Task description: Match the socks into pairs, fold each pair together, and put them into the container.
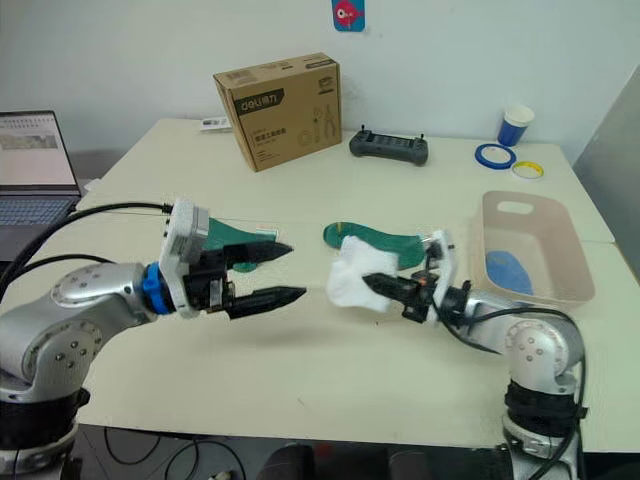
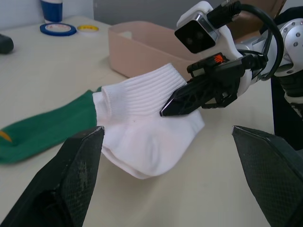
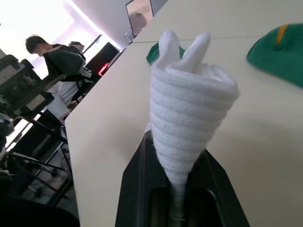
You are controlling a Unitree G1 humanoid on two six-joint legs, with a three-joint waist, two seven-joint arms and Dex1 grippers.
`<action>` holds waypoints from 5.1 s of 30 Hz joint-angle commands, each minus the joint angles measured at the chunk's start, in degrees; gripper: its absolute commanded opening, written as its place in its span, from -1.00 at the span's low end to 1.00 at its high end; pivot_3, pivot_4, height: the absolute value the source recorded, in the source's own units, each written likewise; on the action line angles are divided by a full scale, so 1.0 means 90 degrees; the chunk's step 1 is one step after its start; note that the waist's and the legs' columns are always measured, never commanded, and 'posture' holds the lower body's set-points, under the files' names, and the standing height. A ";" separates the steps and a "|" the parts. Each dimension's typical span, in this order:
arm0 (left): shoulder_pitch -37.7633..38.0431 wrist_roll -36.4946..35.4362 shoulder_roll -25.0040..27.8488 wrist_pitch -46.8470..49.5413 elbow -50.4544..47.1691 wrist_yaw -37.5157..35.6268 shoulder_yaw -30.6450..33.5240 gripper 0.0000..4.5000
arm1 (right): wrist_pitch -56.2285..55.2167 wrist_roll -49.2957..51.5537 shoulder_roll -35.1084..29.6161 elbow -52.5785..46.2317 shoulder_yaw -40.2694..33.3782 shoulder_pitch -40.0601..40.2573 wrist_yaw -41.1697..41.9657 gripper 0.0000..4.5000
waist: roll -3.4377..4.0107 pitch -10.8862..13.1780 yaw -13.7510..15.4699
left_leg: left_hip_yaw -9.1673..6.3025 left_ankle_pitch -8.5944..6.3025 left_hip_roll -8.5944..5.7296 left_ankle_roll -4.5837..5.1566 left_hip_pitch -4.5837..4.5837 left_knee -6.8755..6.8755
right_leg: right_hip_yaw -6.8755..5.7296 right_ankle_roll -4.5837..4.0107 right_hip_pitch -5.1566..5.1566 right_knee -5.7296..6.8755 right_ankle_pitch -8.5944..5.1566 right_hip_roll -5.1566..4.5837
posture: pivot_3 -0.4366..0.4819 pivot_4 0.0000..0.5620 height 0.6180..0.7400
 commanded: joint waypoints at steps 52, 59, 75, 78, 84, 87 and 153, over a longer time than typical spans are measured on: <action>-0.1844 0.1750 -0.2196 -0.1106 0.0998 -0.0081 -0.1964 1.00 | -0.6968 -0.6158 -0.5170 0.3980 0.2799 -0.1924 0.5433 0.65 | 0.0033 0.0001 0.0025 | 0.0010 0.0002 -0.0011 -0.0001 -0.0002 0.0076 | 0.0017 0.0002 0.0019 0.0009 0.0037 -0.0012 | -0.05 -0.47 1.00; -0.1814 0.1759 -0.2263 -0.1121 0.0929 -0.0087 -0.2030 1.00 | -0.7313 -0.6380 -0.4929 0.4590 0.2893 -0.2080 0.4970 0.23 | 0.0037 0.0003 0.0054 | 0.0011 0.0001 -0.0011 -0.0001 -0.0003 0.0078 | 0.0016 0.0003 0.0021 0.0008 0.0039 -0.0013 | -0.05 -0.47 1.00; -0.1874 0.1858 -0.2266 -0.1119 0.0985 -0.0136 -0.2084 1.00 | -0.8462 -0.7258 -0.3898 0.6233 0.3582 -0.1782 0.4275 -0.99 | 0.0042 0.0003 0.0110 | 0.0014 0.0003 -0.0016 -0.0002 0.0000 0.0083 | 0.0017 0.0000 0.0018 0.0027 0.0041 -0.0018 | -0.05 -0.47 1.00; -0.1859 0.1902 -0.2229 -0.1126 0.0998 -0.0157 -0.2077 1.00 | -0.8554 -0.7302 -0.4007 0.6342 0.3506 -0.1912 0.4326 -0.99 | 0.0043 0.0003 0.0111 | 0.0013 0.0003 -0.0016 -0.0002 -0.0001 0.0083 | 0.0018 0.0000 0.0019 0.0027 0.0041 -0.0019 | -0.05 -0.47 1.00; -0.1784 0.1948 -0.2141 -0.1119 0.1003 -0.0168 -0.1973 1.00 | -0.8325 -0.7144 -0.4371 0.6016 0.3207 -0.2392 0.4622 -0.99 | 0.0047 0.0005 0.0107 | 0.0016 0.0003 -0.0018 -0.0002 0.0001 0.0085 | 0.0020 0.0000 0.0015 0.0039 0.0041 -0.0020 | -0.05 -0.47 1.00; -0.1729 0.1945 -0.2038 -0.1117 0.1004 -0.0183 -0.1890 1.00 | -0.8112 -0.7002 -0.4429 0.5849 0.3069 -0.2589 0.4772 -0.99 | 0.0047 0.0004 0.0098 | 0.0013 0.0003 -0.0017 -0.0002 0.0006 0.0084 | 0.0018 0.0000 0.0015 0.0047 0.0041 -0.0018 | -0.05 -0.47 1.00; 0.0002 0.5002 -0.1035 -0.5151 0.5888 0.1553 -0.0487 1.00 | -0.4863 -0.3685 -0.0431 -0.0186 0.2768 0.1026 0.1505 0.99 | -0.0030 -0.0056 0.0046 | -0.0001 0.0003 0.0007 -0.0004 0.0029 0.0061 | 0.0003 -0.0039 0.0011 0.0093 0.0002 0.0013 | -0.05 -0.47 1.00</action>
